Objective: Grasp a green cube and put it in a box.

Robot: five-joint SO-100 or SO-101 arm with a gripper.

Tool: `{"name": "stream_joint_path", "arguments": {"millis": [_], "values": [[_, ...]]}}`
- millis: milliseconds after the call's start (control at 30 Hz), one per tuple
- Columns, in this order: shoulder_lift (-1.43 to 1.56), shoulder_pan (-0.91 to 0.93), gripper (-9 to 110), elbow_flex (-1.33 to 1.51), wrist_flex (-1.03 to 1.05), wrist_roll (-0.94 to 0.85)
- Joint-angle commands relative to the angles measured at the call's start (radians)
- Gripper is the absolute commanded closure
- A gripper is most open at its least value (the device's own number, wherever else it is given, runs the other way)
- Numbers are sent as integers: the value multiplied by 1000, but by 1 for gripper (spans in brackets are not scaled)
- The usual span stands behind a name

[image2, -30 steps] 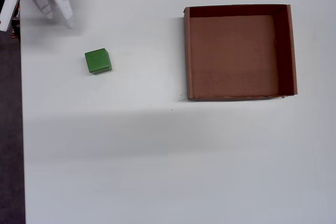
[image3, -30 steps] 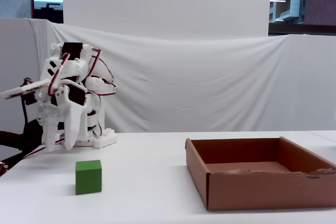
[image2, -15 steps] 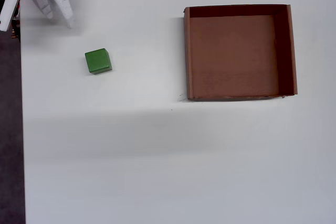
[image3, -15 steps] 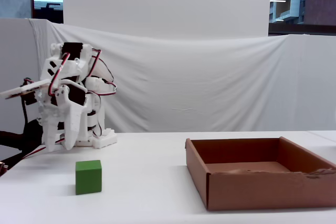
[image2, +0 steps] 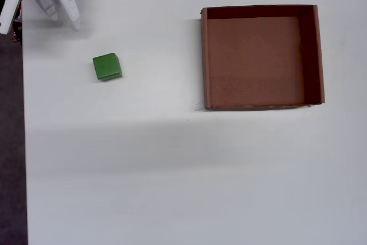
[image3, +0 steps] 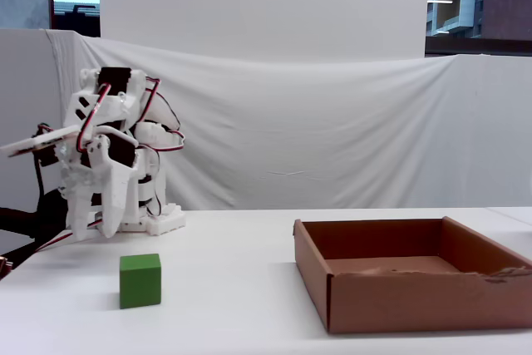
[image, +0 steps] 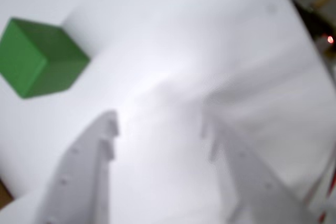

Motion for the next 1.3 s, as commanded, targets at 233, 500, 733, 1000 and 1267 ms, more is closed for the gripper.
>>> {"name": "stream_joint_path", "arguments": {"millis": [233, 500, 733, 1000, 1267], "values": [[-2, -67, 80, -20, -75, 2], [-255, -106, 80, -239, -173, -11], [-565, -155, 80, -371, -347, -54], [-831, -233, 80, -517, -370, -140], [-931, -273, 80, -560, -347, -239]]}}
